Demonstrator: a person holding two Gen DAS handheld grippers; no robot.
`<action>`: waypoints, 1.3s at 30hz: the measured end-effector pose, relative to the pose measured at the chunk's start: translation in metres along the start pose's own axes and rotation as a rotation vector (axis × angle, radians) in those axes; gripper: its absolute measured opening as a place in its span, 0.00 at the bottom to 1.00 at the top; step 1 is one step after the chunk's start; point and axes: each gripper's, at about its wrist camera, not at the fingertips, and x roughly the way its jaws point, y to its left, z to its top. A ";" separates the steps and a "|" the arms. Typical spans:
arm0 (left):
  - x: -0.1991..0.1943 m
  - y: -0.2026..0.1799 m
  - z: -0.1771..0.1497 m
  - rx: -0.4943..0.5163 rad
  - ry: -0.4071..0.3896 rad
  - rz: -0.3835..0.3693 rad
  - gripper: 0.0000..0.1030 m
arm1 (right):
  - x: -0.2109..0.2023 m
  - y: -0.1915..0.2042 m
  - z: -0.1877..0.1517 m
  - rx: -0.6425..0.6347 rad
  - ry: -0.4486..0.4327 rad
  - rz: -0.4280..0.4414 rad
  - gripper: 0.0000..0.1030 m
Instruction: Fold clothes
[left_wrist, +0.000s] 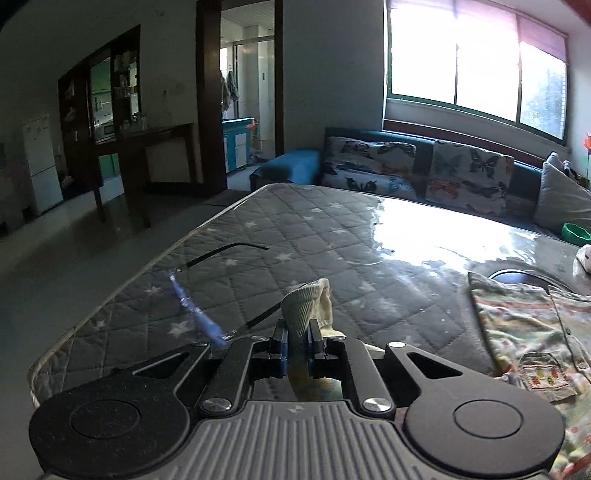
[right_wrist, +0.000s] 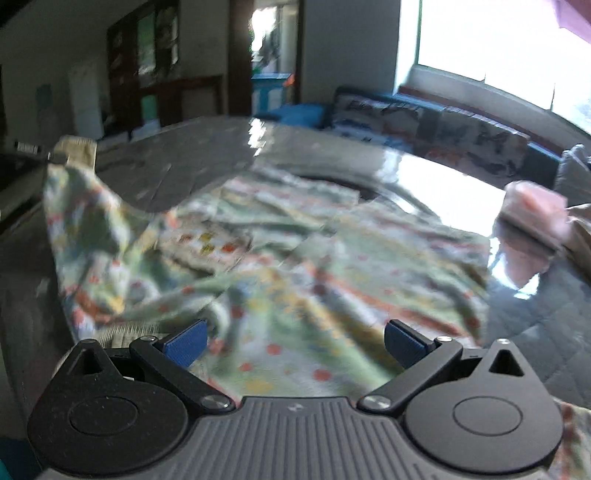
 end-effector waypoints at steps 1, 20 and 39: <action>0.002 0.001 -0.002 0.004 0.008 0.010 0.10 | 0.002 0.000 -0.002 0.002 0.005 0.009 1.00; 0.034 0.002 -0.031 0.039 0.132 0.082 0.14 | 0.021 0.020 0.035 -0.034 -0.005 0.051 1.00; 0.028 0.011 -0.030 0.050 0.120 0.162 0.37 | 0.002 0.031 0.017 -0.104 -0.020 0.041 1.00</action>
